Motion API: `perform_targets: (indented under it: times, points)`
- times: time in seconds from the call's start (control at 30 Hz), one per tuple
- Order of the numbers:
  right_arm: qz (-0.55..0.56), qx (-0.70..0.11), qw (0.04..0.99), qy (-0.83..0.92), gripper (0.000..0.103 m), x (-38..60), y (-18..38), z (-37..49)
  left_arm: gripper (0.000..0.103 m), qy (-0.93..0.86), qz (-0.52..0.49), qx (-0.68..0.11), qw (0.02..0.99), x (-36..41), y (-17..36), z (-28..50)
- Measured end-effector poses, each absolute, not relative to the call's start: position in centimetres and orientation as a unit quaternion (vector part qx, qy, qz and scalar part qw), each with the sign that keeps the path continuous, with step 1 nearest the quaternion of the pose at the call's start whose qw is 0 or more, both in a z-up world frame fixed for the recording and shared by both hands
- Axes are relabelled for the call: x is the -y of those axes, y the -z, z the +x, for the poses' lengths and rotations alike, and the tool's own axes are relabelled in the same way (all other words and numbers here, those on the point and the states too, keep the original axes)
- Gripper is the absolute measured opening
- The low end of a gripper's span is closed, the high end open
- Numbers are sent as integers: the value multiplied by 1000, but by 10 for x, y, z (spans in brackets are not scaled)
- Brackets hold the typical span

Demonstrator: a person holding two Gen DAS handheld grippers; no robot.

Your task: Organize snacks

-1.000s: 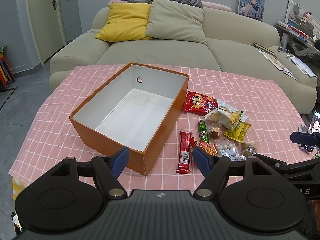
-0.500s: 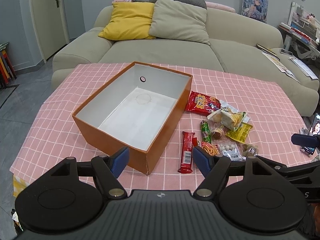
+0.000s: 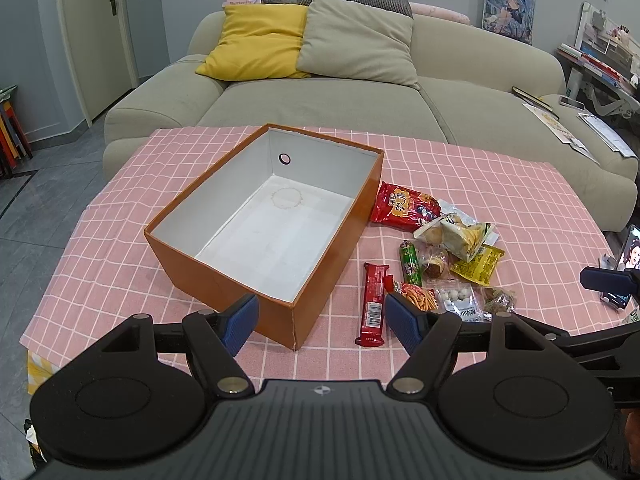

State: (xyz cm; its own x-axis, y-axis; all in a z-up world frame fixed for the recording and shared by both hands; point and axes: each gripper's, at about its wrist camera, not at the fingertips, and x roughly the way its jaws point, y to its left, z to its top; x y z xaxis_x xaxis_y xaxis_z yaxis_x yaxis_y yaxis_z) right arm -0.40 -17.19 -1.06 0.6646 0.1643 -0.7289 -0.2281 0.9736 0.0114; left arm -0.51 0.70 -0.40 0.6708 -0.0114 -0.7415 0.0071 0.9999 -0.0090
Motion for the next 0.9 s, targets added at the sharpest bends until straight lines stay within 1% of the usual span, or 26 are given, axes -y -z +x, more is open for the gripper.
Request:
perform_targets:
  times: [0.47,0.57,0.63,0.73,0.8,0.9]
  points:
    - [-40,-395,911,-109,99,170,10,-5,84,25,-1,-405,914,-4,1,-4]
    - [-37,-398,910,-114,99,171,11,-3,78,40,1,-408,912,0,3,-2]
    - [-35,-394,911,-116,99,173,13,-2,72,51,1,-408,912,3,3,1]
    - [-27,-390,913,-115,99,183,20,1,67,68,4,-410,909,10,5,7]
    - [-21,-390,913,-114,99,191,28,4,64,81,6,-418,905,15,8,13]
    - [-17,-388,915,-109,98,202,43,8,63,101,8,-432,896,24,17,22]
